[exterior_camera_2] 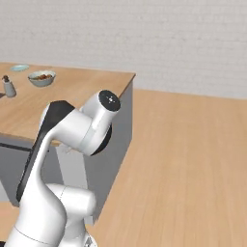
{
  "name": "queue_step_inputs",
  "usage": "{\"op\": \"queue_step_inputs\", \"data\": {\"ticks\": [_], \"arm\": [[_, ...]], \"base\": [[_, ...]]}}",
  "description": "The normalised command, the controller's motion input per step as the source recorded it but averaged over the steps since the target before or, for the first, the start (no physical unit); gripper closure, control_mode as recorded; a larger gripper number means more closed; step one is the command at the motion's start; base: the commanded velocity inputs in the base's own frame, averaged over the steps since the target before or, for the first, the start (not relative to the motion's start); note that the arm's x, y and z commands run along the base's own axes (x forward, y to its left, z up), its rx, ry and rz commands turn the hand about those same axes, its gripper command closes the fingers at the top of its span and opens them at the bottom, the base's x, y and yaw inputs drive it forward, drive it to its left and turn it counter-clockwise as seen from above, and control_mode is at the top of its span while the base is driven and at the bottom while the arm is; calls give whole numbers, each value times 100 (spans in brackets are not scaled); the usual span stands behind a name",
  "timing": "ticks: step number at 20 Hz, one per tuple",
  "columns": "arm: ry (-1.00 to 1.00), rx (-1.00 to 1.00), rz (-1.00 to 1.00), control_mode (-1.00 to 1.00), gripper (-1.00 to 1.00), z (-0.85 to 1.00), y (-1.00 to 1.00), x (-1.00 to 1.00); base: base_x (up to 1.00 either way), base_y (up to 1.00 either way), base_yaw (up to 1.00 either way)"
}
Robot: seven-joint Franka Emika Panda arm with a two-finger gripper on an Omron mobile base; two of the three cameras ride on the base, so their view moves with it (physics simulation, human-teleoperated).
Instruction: Start the toaster. Once the lever pops up, take the bread to the plate on the dining counter.
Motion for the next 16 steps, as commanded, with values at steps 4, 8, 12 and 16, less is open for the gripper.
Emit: {"op": "queue_step_inputs", "data": {"ticks": [4, 8, 12, 16], "arm": [[0, 0, 0, 100, 100, 0, 0, 0], [0, 0, 0, 100, 100, 0, 0, 0], [0, 0, 0, 100, 100, 0, 0, 0], [0, 0, 0, 100, 100, 0, 0, 0]], "base": [[49, -100, 8], [84, -100, 2], [100, -83, -1], [100, -51, -5]]}}
